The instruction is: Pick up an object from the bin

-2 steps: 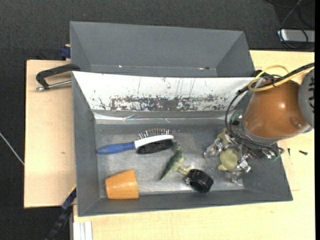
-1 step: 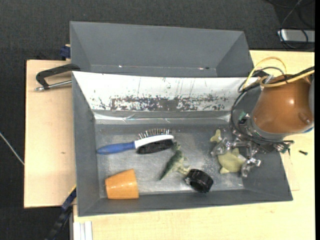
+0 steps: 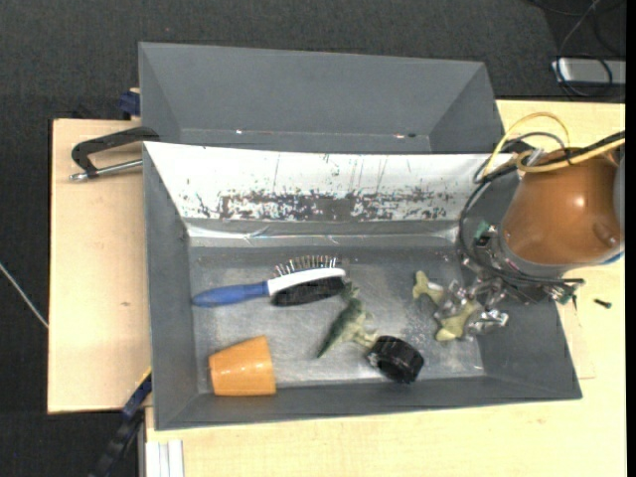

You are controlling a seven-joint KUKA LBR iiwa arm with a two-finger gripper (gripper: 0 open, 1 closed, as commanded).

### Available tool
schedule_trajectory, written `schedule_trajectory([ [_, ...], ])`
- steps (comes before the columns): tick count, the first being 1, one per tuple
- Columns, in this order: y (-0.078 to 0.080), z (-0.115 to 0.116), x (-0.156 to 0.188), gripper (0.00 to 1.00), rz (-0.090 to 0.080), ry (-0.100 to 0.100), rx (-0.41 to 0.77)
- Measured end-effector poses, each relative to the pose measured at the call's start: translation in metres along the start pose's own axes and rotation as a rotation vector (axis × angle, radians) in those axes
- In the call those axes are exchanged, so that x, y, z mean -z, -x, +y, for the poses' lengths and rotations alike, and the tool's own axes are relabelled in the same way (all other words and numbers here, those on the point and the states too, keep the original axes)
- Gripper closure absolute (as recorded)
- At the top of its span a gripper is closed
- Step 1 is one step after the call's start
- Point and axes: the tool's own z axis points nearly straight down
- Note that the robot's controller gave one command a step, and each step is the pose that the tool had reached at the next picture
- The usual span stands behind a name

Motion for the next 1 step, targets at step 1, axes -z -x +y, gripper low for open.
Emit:
schedule_trajectory([
  [1,0.0017,-0.0012,0.1332,1.00,0.000,-0.007,0.103],
])
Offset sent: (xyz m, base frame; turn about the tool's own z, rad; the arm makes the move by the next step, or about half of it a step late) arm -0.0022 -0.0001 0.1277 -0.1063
